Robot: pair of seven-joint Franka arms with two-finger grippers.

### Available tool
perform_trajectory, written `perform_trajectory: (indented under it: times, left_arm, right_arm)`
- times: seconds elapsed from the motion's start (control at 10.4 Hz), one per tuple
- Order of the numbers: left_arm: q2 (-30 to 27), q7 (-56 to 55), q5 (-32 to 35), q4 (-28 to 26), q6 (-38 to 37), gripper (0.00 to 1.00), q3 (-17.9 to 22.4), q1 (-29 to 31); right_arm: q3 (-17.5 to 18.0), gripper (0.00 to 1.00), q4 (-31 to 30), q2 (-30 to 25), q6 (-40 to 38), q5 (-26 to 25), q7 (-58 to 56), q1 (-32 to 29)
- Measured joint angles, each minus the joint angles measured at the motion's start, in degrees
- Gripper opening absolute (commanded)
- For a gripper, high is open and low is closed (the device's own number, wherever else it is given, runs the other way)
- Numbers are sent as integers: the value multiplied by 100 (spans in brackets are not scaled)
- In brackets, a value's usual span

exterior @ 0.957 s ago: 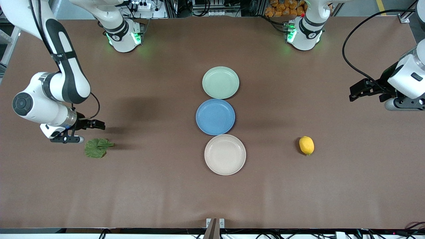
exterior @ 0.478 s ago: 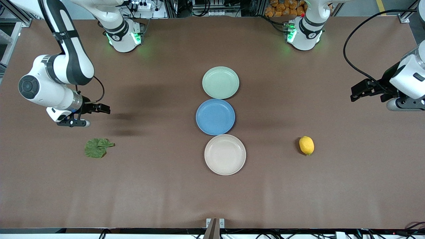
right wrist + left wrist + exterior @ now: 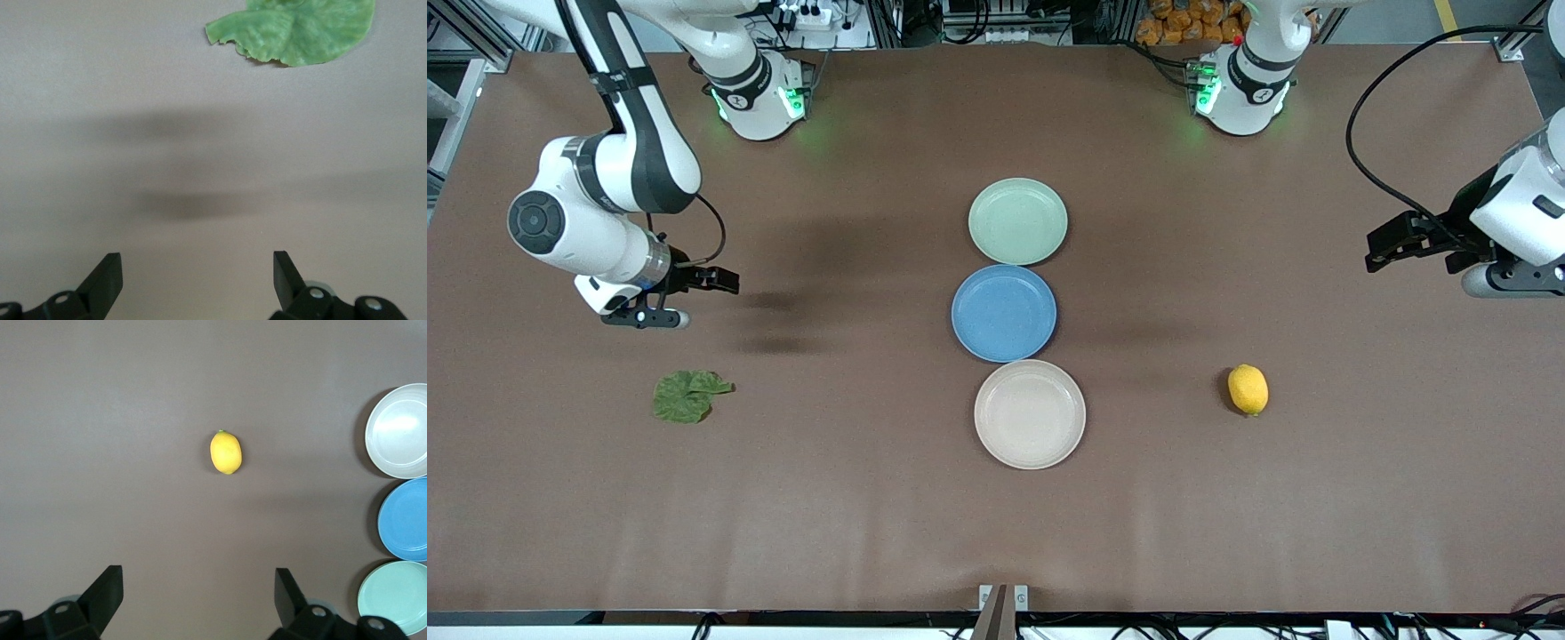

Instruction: Pick lemon and lettuce from plates

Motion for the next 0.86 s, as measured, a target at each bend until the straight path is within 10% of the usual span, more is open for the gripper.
perform_trajectory:
  times: [0.86]
  left_arm:
    - [0,3,0,0,0,100,0,1]
  right_arm:
    - [-490,100,1311,-545,-921,-125,7,186]
